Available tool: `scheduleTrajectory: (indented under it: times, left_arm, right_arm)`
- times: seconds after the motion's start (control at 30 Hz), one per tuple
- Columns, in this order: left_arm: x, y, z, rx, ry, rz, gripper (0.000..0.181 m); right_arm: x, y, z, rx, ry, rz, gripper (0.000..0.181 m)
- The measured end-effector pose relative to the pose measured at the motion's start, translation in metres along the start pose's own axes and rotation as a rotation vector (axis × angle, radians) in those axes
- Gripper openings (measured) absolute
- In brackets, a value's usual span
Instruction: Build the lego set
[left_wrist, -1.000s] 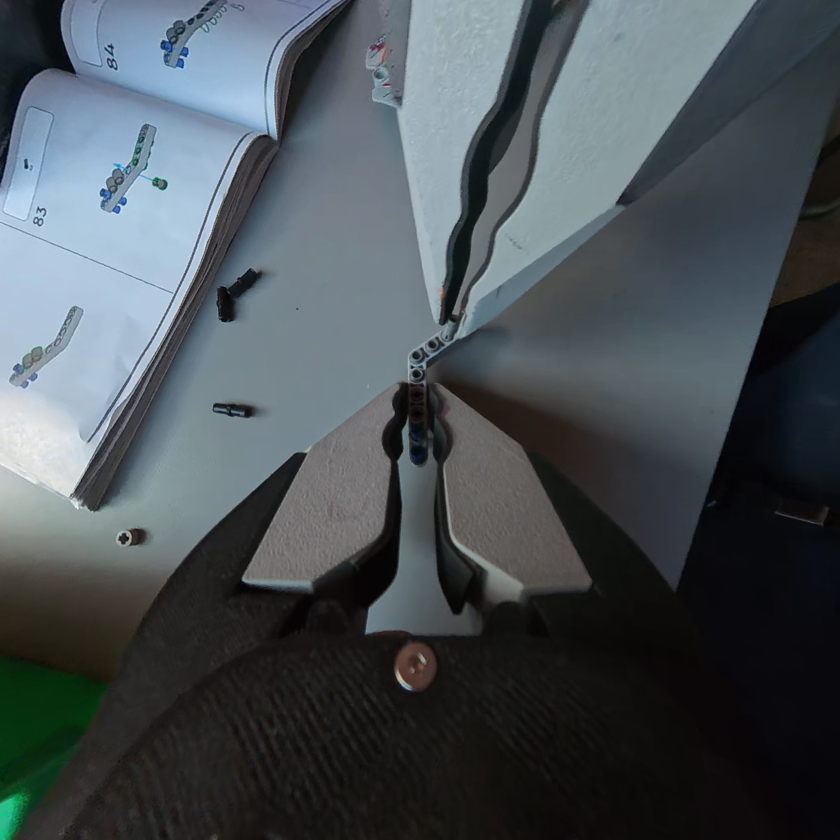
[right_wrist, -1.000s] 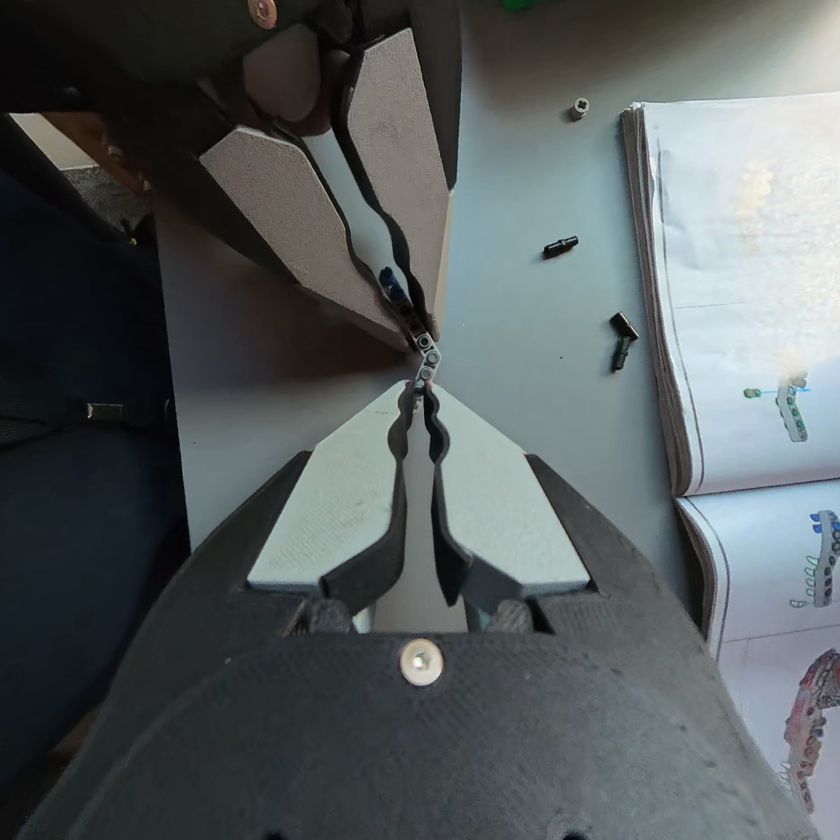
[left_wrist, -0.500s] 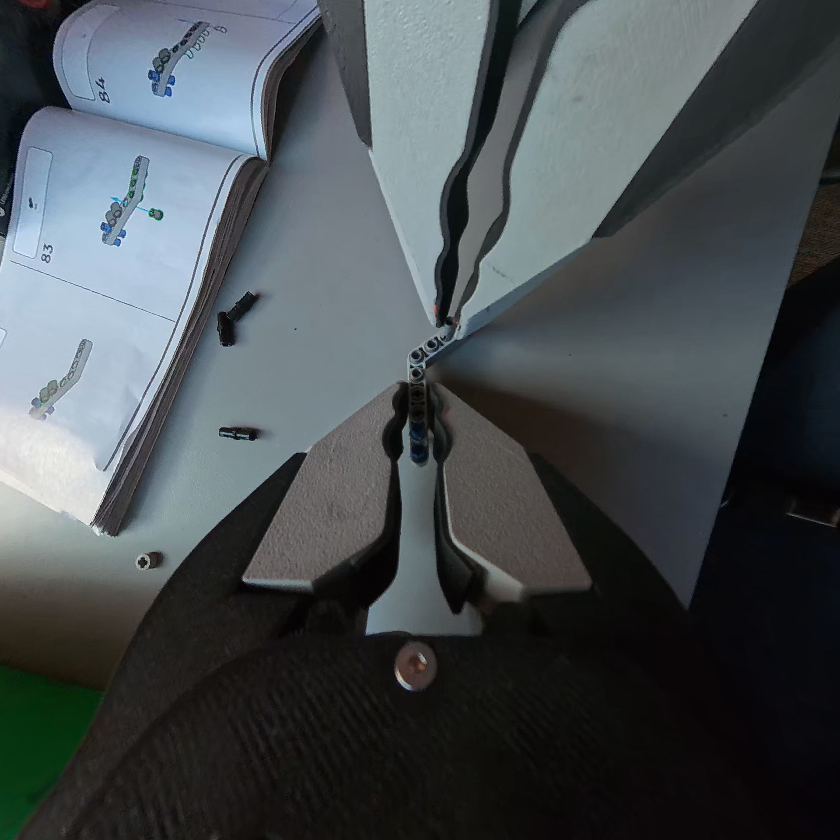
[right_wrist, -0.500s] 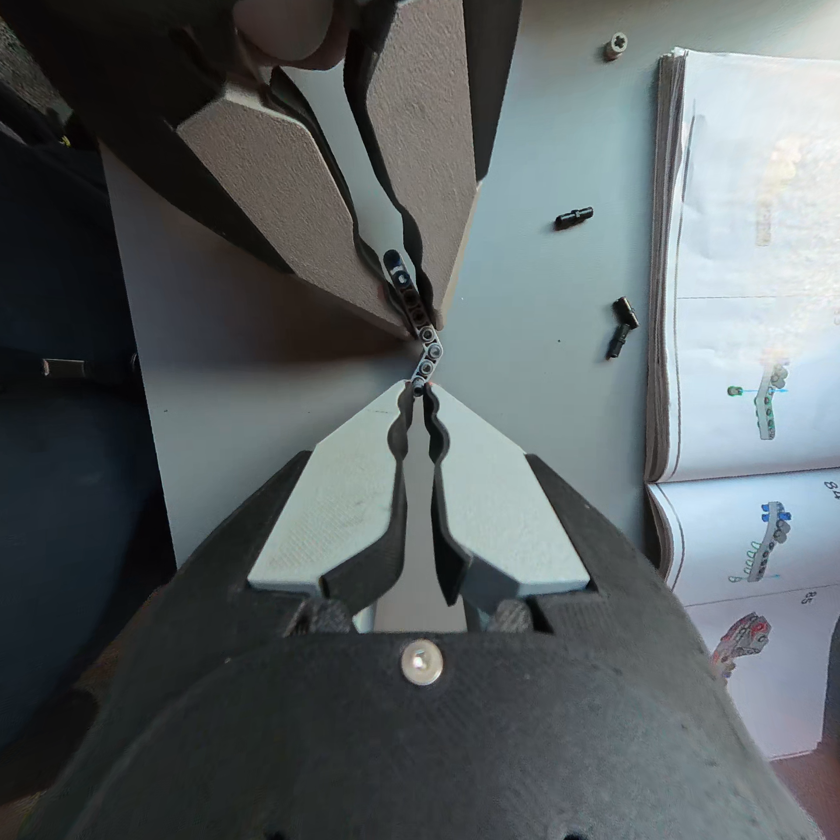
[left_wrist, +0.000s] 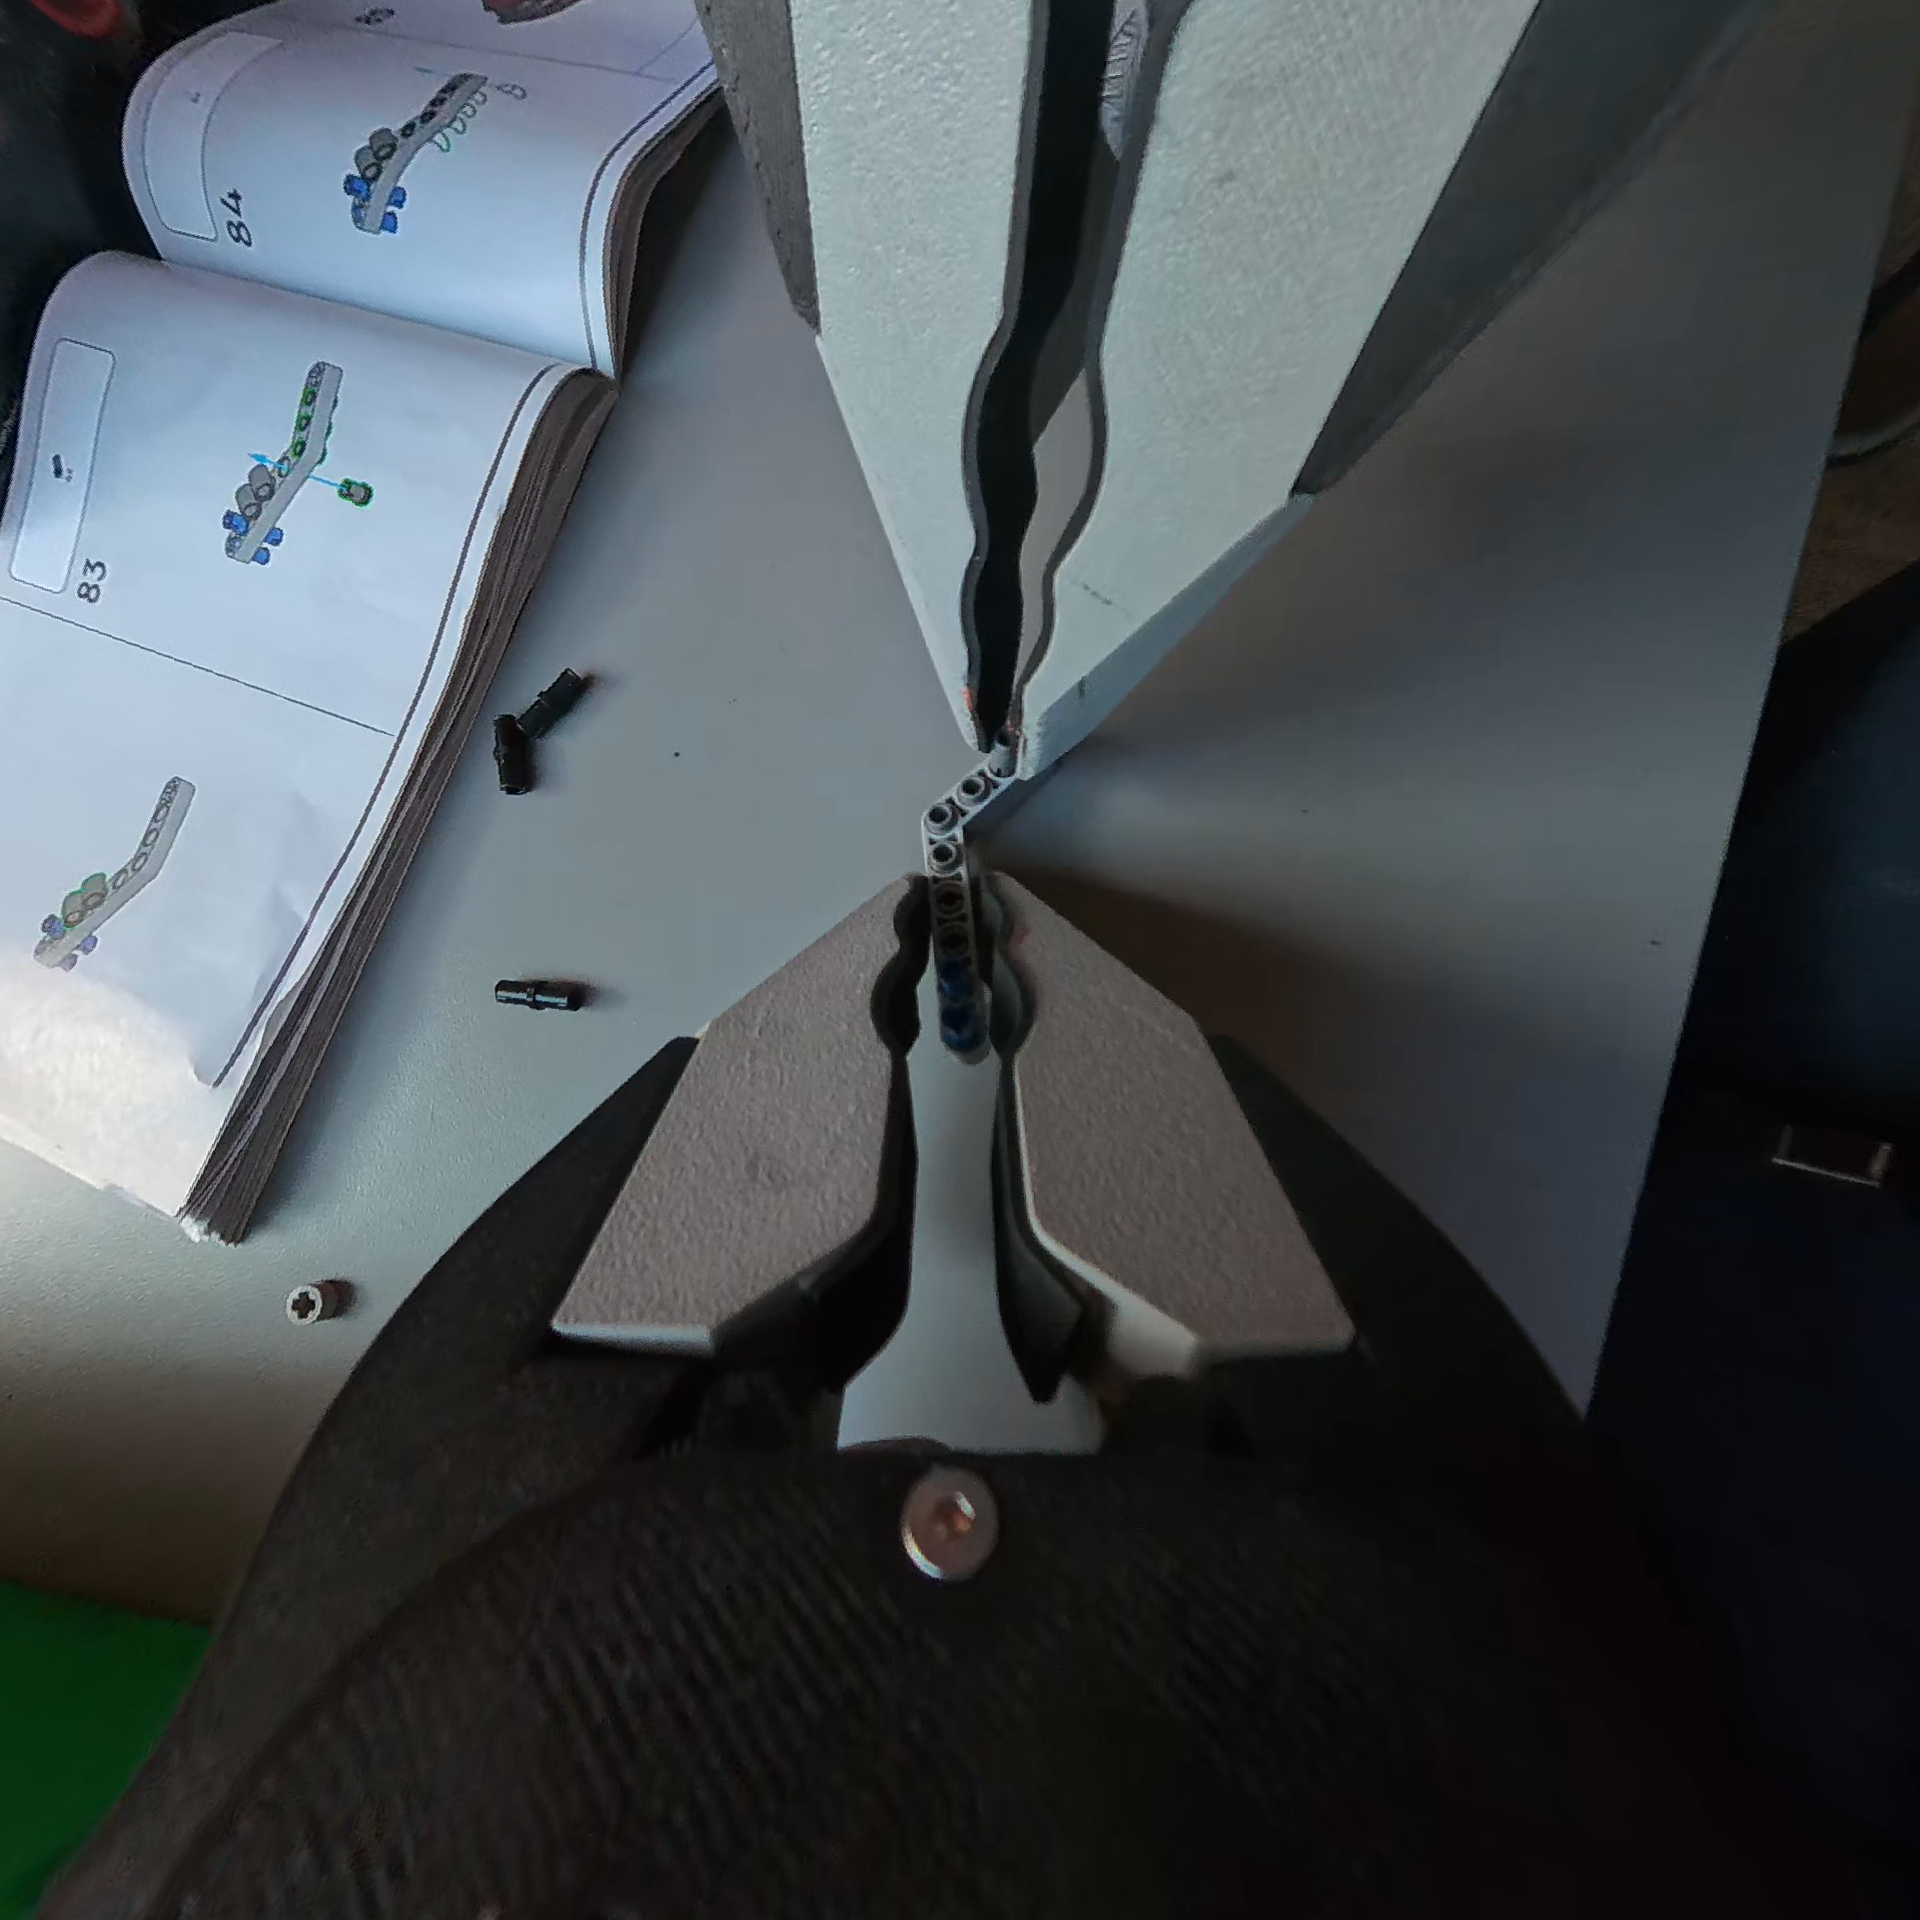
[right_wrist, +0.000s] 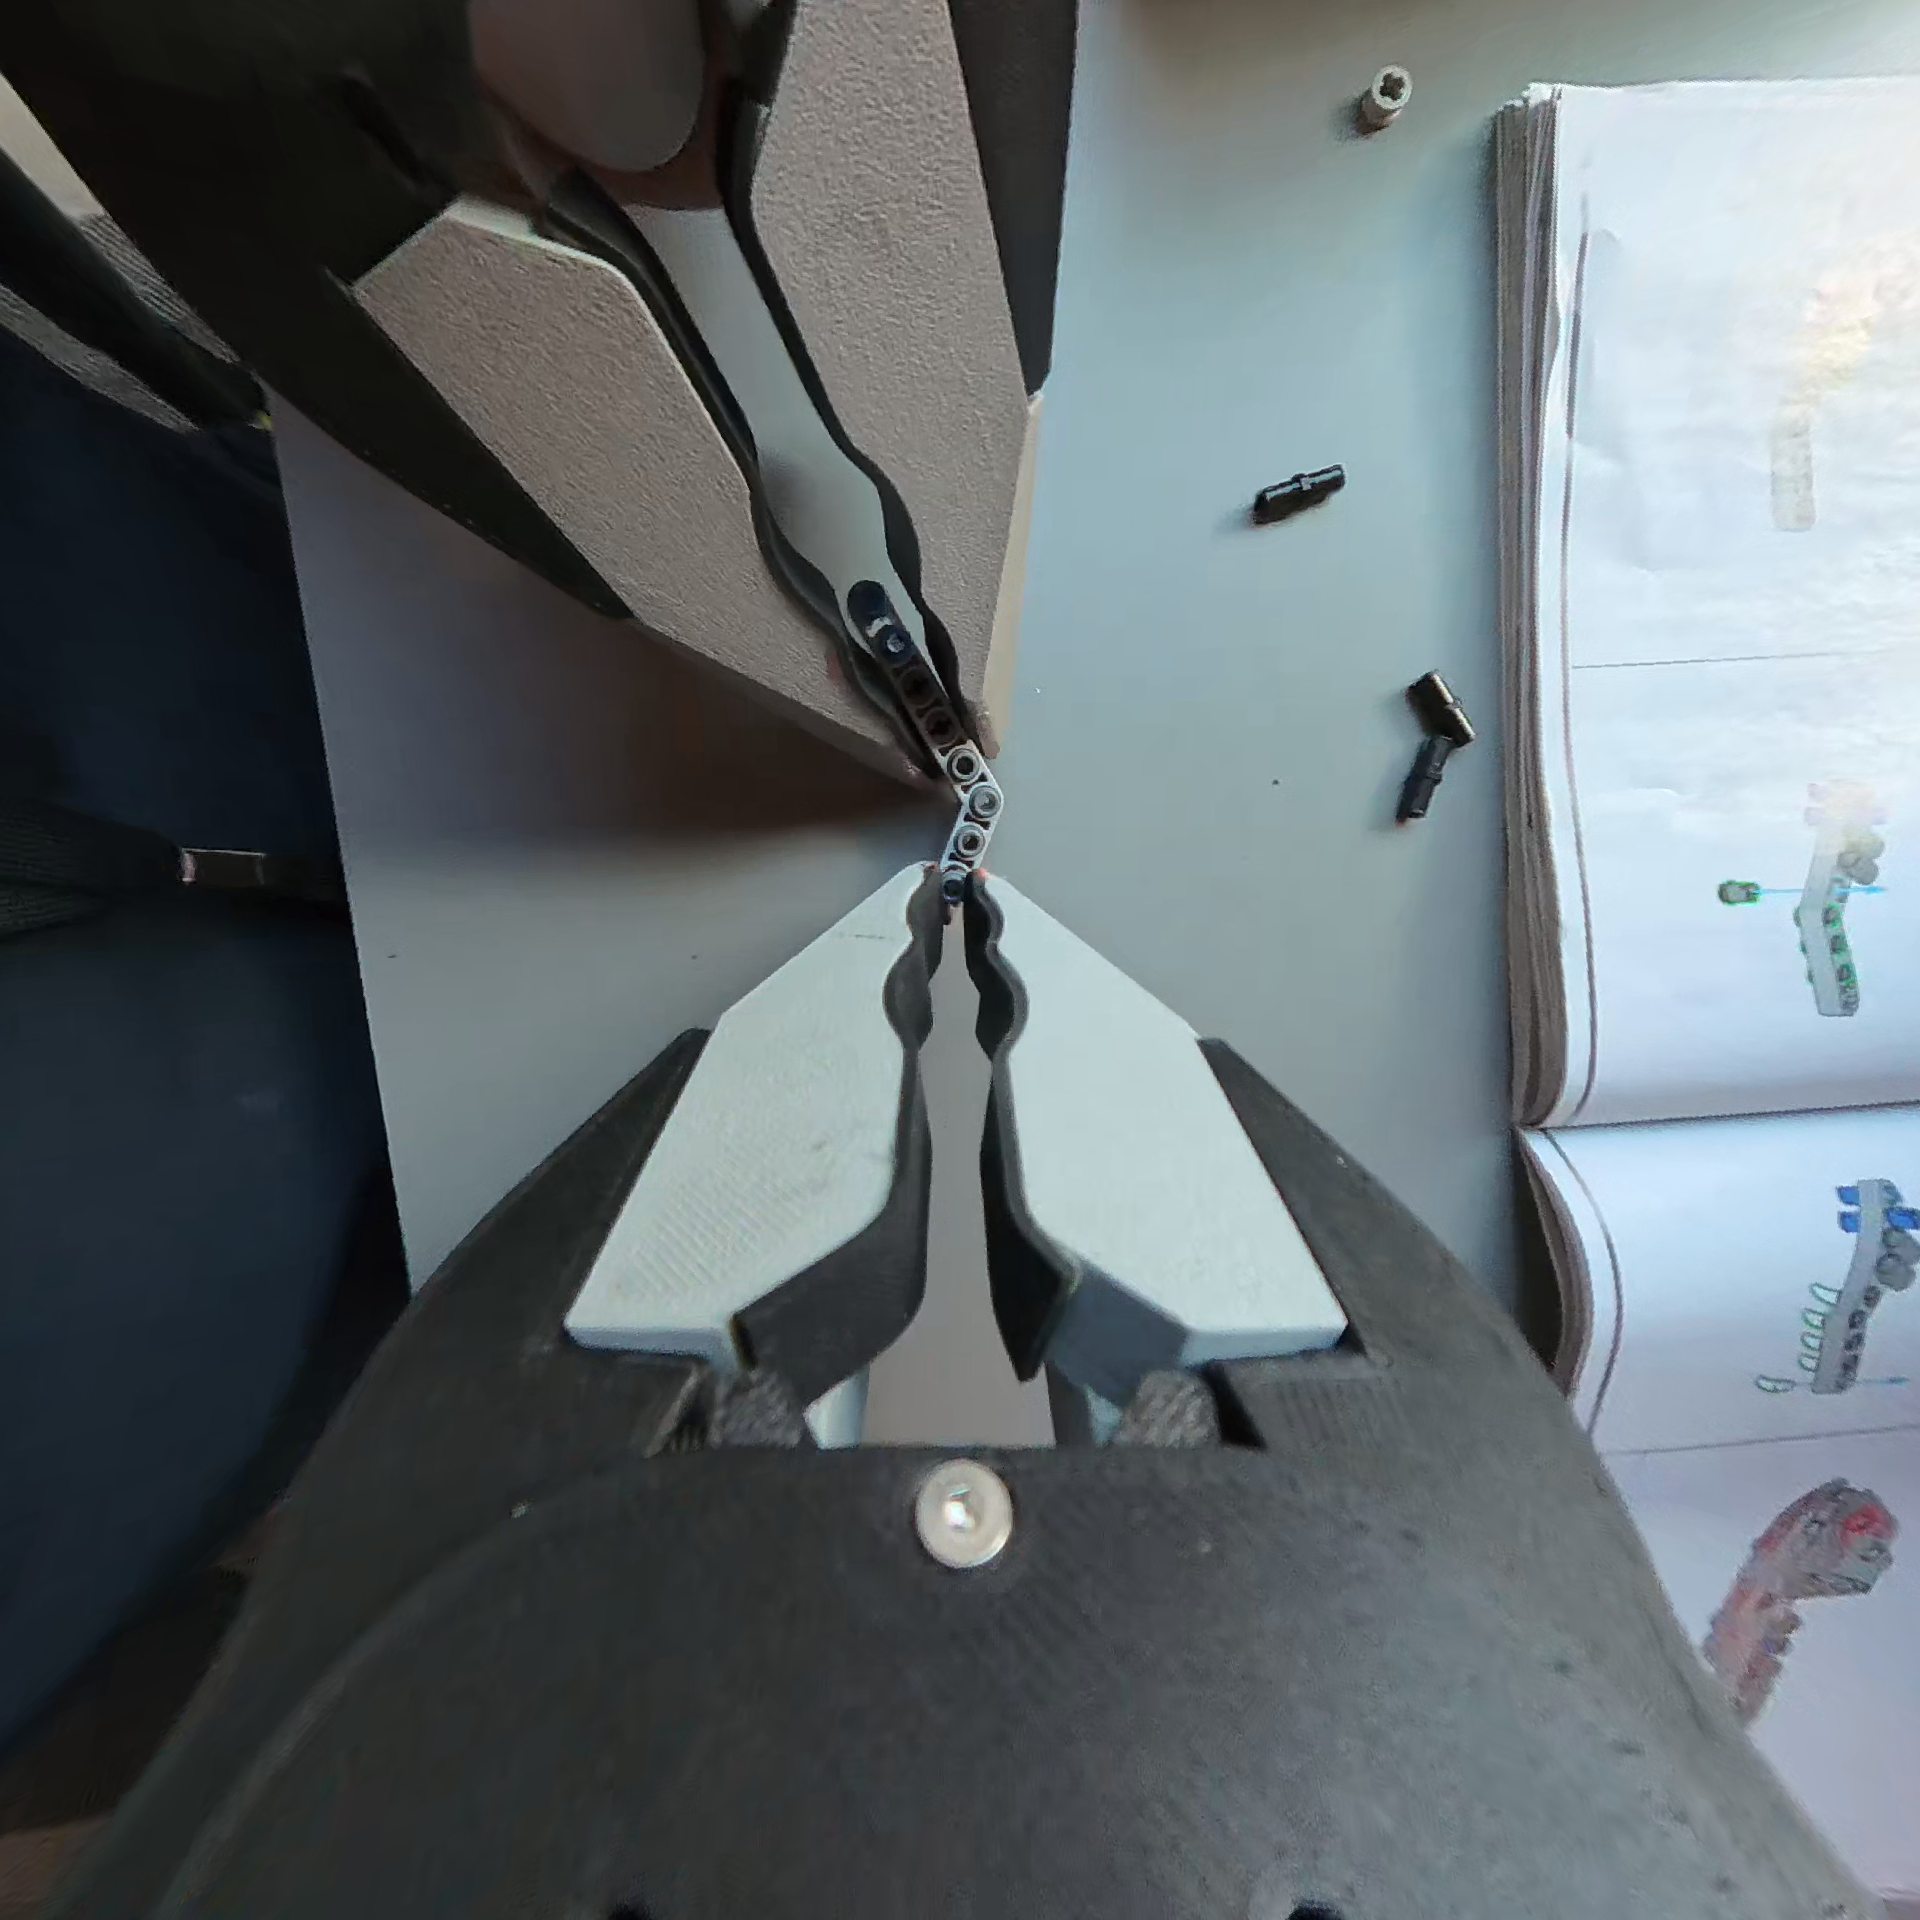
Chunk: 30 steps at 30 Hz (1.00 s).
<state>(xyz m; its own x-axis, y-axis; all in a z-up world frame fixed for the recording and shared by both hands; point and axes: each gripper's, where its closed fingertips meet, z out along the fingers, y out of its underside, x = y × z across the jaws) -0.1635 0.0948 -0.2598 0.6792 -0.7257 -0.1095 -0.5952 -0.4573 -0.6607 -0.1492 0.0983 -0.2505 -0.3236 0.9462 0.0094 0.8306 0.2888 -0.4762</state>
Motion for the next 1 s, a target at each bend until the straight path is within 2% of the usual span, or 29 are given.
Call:
scheduleTrajectory:
  times: [0.03,0.27,0.4,0.63,0.77,0.87,1.0]
  left_arm:
    - [0.0,0.0,0.0,0.003,0.002,0.002,0.006]
    - [0.0,-0.001,0.0,0.023,0.011,0.015,0.006]
    - [-0.001,-0.001,0.0,0.027,0.011,0.014,0.006]
    - [-0.001,-0.001,0.0,0.048,0.031,-0.008,0.006]
    - [-0.005,-0.001,0.0,0.05,-0.003,0.021,0.006]
    - [-0.006,-0.001,0.0,0.05,-0.004,0.02,0.006]
    - [-0.006,-0.001,0.001,0.054,0.005,0.009,0.006]
  right_arm:
    - [0.0,0.0,0.0,0.005,-0.024,0.015,0.001]
    - [0.0,0.0,0.0,-0.036,-0.169,0.058,0.001]
    - [-0.001,0.001,0.0,-0.08,-0.165,-0.02,0.001]
    - [-0.002,0.001,0.003,-0.067,-0.202,-0.08,0.001]
    - [0.0,-0.005,0.002,0.064,-0.178,-0.03,0.001]
    - [0.003,-0.022,-0.019,0.273,-0.139,-0.004,0.0]
    - [0.007,-0.021,-0.033,0.291,-0.105,0.029,0.0]
